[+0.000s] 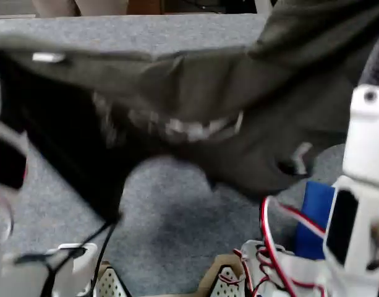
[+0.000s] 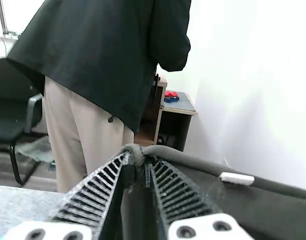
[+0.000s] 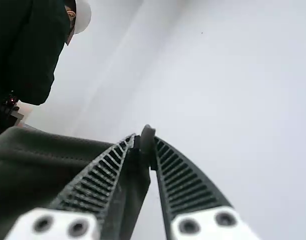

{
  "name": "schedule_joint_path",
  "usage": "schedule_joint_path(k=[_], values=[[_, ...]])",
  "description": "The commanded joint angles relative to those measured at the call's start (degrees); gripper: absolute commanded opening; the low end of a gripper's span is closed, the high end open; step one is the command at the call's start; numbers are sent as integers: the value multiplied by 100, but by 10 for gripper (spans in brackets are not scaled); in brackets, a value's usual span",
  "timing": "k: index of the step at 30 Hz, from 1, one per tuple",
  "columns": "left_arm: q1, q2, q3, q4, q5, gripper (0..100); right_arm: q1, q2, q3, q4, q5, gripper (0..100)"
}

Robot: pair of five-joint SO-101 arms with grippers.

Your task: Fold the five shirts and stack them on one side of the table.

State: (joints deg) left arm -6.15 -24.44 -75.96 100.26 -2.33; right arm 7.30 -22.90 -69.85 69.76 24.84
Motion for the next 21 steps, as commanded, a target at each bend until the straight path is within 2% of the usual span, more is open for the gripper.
schedule_joint_path(k=[1, 9, 16, 21], values=[[-62, -637, 677, 53, -246, 18, -40, -224, -84, 246, 281, 5], [-62, -1684, 1952, 53, -334, 18, -40, -760, -84, 1002, 527, 5], [-53, -1877, 3543, -18, -299, 18, -66, -585, -75, 1477, 527, 5], [-53, -1745, 5240, -1257, -290, 18, -66, 136, 426, 1477, 536, 5]])
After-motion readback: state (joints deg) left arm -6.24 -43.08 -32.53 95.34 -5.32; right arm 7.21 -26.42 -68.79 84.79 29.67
